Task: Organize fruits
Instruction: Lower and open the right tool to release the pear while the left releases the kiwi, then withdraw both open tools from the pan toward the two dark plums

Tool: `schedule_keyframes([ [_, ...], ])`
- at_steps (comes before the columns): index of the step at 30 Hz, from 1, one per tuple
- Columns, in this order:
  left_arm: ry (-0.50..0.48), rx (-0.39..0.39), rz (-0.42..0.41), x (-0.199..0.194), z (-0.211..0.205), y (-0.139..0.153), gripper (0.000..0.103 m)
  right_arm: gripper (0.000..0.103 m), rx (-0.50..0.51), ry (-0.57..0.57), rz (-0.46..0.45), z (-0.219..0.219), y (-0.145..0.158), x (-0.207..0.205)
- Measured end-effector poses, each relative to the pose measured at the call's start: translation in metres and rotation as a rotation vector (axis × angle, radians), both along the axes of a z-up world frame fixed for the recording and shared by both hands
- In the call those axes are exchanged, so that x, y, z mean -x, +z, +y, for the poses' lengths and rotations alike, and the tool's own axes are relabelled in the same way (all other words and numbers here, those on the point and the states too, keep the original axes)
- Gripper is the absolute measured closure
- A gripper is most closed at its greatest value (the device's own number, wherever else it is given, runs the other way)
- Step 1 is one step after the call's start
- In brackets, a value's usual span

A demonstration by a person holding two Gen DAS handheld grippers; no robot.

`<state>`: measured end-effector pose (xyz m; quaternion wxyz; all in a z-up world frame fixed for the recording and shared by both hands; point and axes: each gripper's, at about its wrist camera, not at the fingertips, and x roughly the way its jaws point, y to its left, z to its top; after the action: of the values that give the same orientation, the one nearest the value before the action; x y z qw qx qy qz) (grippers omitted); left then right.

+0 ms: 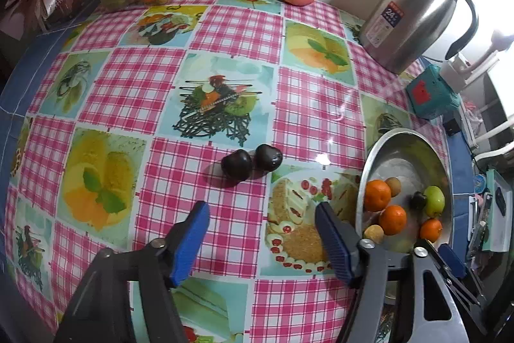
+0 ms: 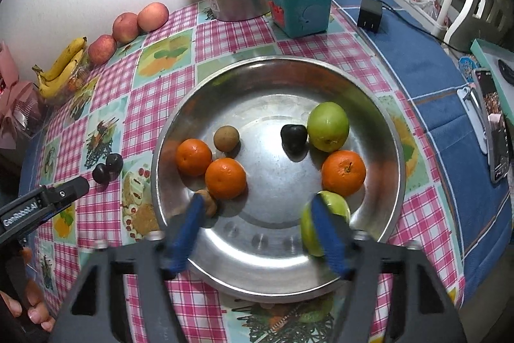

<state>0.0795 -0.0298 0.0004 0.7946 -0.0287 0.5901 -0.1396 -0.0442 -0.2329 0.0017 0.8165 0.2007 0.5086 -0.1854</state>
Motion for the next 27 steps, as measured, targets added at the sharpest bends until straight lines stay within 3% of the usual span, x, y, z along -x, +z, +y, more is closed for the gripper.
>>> schedule_keyframes([
  [7,0.038,-0.041,-0.025,-0.002,0.007,-0.002,0.0,0.017,0.055,0.035,0.01,0.004,0.0,-0.003],
  [11,0.046,-0.065,-0.071,-0.003,0.01,0.002,0.0,0.007,0.065,0.05,0.002,0.006,0.001,-0.003],
  [21,0.018,-0.071,-0.12,-0.001,0.009,0.01,0.0,0.007,0.006,0.047,-0.013,0.005,-0.002,-0.005],
  [27,0.008,-0.062,-0.153,-0.001,0.011,0.016,0.0,0.006,0.046,0.024,-0.09,0.006,0.011,-0.003],
])
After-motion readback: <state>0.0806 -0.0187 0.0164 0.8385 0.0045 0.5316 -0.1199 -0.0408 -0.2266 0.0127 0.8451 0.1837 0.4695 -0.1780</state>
